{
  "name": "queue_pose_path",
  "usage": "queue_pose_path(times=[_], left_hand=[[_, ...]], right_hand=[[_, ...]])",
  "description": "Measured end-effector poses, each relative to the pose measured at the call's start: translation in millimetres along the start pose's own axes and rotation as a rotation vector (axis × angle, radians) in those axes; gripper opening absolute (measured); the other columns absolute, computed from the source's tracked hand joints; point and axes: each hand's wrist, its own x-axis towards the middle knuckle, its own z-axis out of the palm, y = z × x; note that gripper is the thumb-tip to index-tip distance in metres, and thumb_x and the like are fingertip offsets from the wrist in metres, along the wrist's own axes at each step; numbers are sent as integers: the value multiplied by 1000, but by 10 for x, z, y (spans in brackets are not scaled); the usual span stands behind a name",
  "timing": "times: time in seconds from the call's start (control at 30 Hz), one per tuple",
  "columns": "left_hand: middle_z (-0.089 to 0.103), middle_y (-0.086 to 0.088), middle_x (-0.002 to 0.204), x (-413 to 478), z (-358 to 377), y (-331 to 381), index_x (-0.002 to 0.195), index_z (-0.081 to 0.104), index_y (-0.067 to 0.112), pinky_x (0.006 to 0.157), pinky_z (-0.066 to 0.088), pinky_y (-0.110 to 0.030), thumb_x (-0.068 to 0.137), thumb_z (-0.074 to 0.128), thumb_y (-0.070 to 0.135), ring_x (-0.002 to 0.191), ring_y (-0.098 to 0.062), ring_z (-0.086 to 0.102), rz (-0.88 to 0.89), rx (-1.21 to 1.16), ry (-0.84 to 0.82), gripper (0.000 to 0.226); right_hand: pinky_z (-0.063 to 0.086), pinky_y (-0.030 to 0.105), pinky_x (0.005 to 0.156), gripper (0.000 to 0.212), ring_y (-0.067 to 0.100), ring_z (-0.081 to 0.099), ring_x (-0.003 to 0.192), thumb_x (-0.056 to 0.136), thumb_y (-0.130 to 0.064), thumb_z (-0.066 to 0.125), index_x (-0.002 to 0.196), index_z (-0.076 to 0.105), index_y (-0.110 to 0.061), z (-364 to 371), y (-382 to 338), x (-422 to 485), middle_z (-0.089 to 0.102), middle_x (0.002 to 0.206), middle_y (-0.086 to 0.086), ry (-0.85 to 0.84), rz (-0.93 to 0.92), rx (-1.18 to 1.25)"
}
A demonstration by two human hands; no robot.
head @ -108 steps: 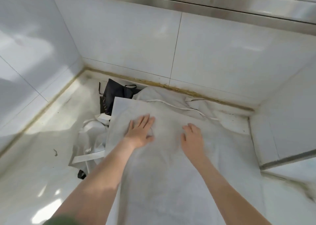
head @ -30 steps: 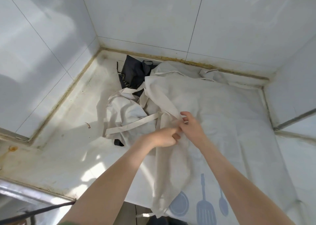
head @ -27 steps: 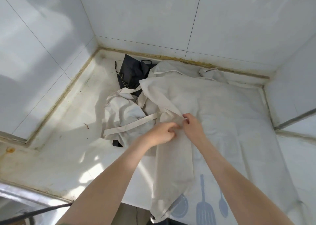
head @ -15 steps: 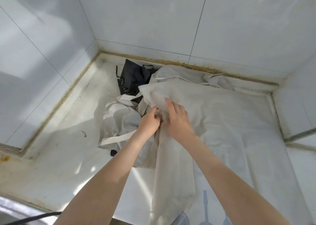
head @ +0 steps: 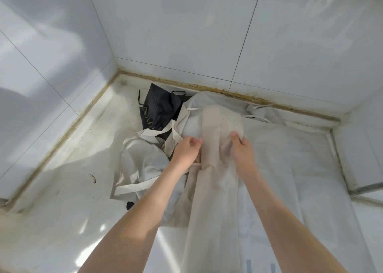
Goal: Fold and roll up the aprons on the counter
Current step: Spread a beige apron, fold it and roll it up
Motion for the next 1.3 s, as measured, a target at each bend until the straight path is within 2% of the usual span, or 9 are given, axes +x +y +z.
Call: queue_pose_path(times=[0.27, 0.4, 0.47, 0.67, 0.77, 0.83, 0.9, 1.07, 1.3], left_hand=[[63, -6, 77, 148, 108, 209, 85, 60, 9, 58, 47, -26, 95, 52, 41, 60, -16, 55, -40, 114, -135, 34], [63, -8, 88, 223, 122, 188, 93, 58, 11, 71, 47, -33, 93, 54, 43, 82, -27, 63, -20, 215, -6, 33], [65, -11, 89, 221, 103, 180, 102, 58, 6, 63, 43, -30, 90, 57, 45, 87, -31, 64, -34, 229, -4, 41], [54, -1, 65, 208, 123, 149, 78, 61, 13, 52, 40, -23, 88, 64, 35, 54, -16, 48, -86, 352, -306, 25], [68, -4, 84, 190, 86, 68, 93, 67, 14, 67, 51, -26, 87, 66, 36, 65, -15, 59, -138, 316, -408, 23], [68, -5, 89, 161, 49, 48, 102, 67, 11, 67, 52, -23, 88, 65, 34, 65, -14, 60, -157, 311, -467, 26], [65, -3, 81, 156, 46, 25, 103, 67, 7, 60, 49, -19, 90, 64, 29, 58, -10, 57, -133, 314, -444, 25], [62, -3, 68, 120, 86, 45, 79, 64, 12, 57, 49, -22, 91, 62, 24, 54, -11, 56, -72, 324, -312, 16], [68, -13, 88, -17, 68, 110, 91, 65, 1, 78, 56, -37, 94, 53, 24, 74, -25, 63, -9, 349, -242, 25]], right_hand=[[45, 25, 75, 24, 12, 59, 82, 97, -32, 53, 85, 65, -14, -144, 65, 122, 64, 83, -3, -75, 87, 35], [44, 24, 89, 19, 6, 61, 91, 97, -32, 53, 97, 66, -18, -222, 57, 173, 67, 95, -9, -98, 84, 42], [41, 22, 85, 17, 4, 59, 89, 98, -30, 52, 99, 63, -18, -259, 88, 183, 65, 96, -11, -70, 70, 42], [43, 27, 77, 27, 22, 57, 104, 95, -23, 57, 118, 53, -10, -325, 280, 227, 61, 109, 3, 7, 57, -42], [38, 36, 84, 53, 31, 52, 97, 78, -18, 75, 120, 46, -1, -305, 402, 137, 55, 100, 12, 237, -185, -409], [30, 34, 79, 45, 26, 46, 86, 74, -18, 76, 108, 52, -1, -266, 429, -38, 48, 90, 6, 313, -417, -555], [34, 34, 72, 23, 22, 44, 76, 80, -21, 70, 87, 51, -11, -236, 430, -282, 46, 78, 0, 109, -544, -589], [36, 27, 60, 52, 22, 50, 62, 87, -62, 47, 60, 32, -20, -29, 461, -863, 52, 63, 1, -300, -390, -966], [34, 29, 67, 26, 30, 63, 94, 98, -28, 35, 100, 55, -11, 143, 450, -1137, 67, 98, 11, -377, -340, -1165]])
